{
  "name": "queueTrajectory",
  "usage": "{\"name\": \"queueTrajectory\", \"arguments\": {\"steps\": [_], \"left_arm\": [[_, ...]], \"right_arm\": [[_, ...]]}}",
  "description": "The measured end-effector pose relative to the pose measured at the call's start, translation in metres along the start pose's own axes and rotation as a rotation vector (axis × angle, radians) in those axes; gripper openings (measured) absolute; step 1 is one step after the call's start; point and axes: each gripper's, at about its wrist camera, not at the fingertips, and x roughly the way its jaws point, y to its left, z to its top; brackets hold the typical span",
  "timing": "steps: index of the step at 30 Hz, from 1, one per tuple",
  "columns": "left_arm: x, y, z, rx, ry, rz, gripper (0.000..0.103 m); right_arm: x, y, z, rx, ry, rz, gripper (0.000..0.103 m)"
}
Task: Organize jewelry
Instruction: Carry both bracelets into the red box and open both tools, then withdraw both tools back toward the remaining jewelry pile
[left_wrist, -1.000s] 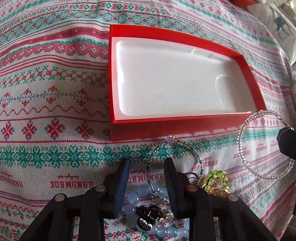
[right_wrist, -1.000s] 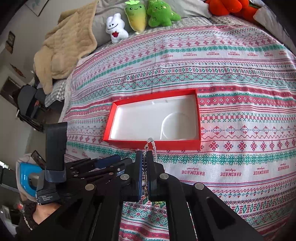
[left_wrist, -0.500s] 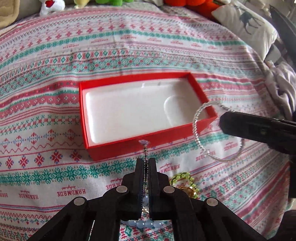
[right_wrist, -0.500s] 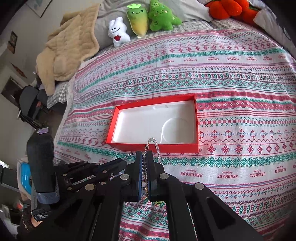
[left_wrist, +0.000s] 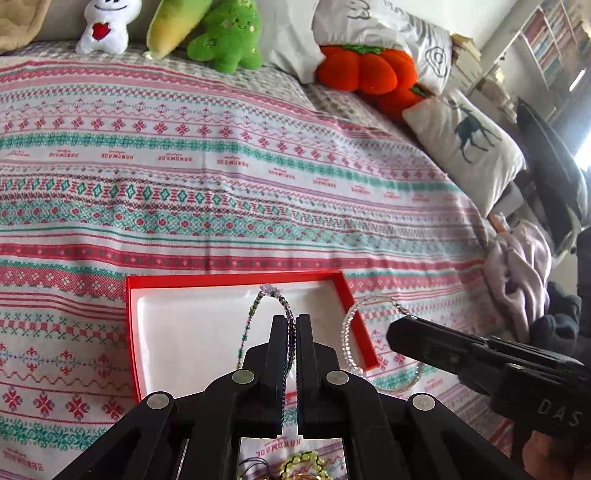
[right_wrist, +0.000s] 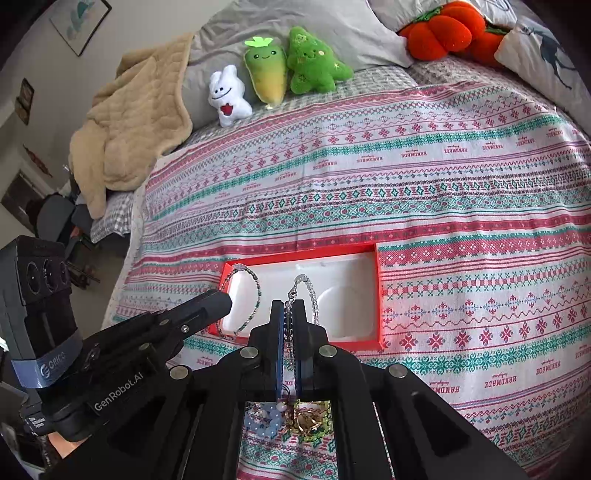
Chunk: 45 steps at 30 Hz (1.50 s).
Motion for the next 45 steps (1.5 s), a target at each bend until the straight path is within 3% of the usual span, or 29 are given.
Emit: {"name": "queueTrajectory", "arguments": {"steps": [6,13,19,24,27,28,32,35,45], "left_arm": [[0.024,0.029,-0.006,-0.079,0.051,0.08,0.0],[0.036,0.04,-0.013,-0.032,0.073,0.217,0.0],[0.04,0.034,-0.013,0.017,0.068,0.267,0.0],[0.04,0.028,-0.011,0.049,0.057,0.272,0.0],[0.035,0.025,-0.009,0.062,0.061,0.264,0.015],[0.032,0.024,-0.009,0.069,0.057,0.263,0.026],[0.015,0.016,-0.014,0.105,0.03,0.27,0.05],[0.003,0.012,-0.019,0.132,0.02,0.283,0.066],[-0.017,0.016,-0.052,0.145,0.065,0.337,0.089]], "right_arm": [[0.015,-0.003,0.006,-0.002,0.004,-0.028,0.004],[0.042,0.008,0.006,-0.018,0.035,0.029,0.004],[0.065,-0.01,0.004,-0.008,0.068,-0.084,0.004],[0.069,-0.021,0.004,-0.009,0.079,-0.125,0.004],[0.066,-0.019,0.005,-0.017,0.08,-0.132,0.007],[0.065,-0.018,0.006,-0.025,0.081,-0.133,0.009],[0.052,-0.014,0.003,-0.044,0.065,-0.132,0.045],[0.041,-0.009,-0.001,-0.069,0.06,-0.141,0.048],[0.017,-0.002,-0.025,-0.118,0.053,-0.185,0.062]]}}
